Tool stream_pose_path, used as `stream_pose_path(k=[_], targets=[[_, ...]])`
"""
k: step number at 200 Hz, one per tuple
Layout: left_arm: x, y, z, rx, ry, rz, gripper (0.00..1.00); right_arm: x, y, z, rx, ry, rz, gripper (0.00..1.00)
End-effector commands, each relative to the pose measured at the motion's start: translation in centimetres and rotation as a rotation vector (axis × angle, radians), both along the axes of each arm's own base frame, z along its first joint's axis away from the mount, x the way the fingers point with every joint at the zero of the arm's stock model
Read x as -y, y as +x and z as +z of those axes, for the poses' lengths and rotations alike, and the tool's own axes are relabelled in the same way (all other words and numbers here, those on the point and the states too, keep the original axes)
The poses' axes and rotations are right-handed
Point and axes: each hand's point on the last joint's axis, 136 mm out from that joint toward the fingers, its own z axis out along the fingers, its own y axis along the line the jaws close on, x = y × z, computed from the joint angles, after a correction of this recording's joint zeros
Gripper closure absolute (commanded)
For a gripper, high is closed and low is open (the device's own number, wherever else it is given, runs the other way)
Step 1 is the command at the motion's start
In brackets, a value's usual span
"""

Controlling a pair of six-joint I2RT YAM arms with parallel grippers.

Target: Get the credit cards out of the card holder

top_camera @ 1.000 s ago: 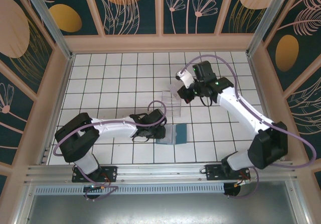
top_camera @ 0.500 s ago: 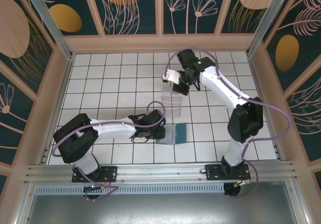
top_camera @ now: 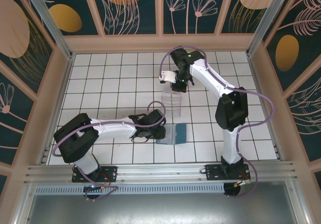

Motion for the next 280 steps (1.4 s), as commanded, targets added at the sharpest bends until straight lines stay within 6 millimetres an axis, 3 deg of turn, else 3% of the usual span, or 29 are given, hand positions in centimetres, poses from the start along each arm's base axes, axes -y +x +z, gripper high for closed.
stream_pose_path(k=[1,141,165,205,280], targets=[[-1.1,-1.4,-1.7,-0.059,0.062,-0.035,0.58,0.2,-0.3,-1.2,-0.036,-0.049,0.021,1.0],[-1.6,-1.9,-2.0,-0.07,0.044,-0.018,0.57,-1.2,-0.3,-5.6,-0.08,-0.111,0.066,1.0],[-1.6,-1.9,-2.0,-0.071,0.045,-0.016,0.57,-1.2,0.0,-5.6,-0.07,-0.105,0.067,0.96],[-1.4,-2.0,-2.0,-0.078,0.04,-0.022,0.56,-1.6,0.5,-5.0,-0.048,-0.084,0.047,0.8],[-1.5,-2.0,-1.9,-0.075,0.043,-0.024,0.56,-1.4,2.7,-4.1,0.059,-0.103,-0.004,0.75]])
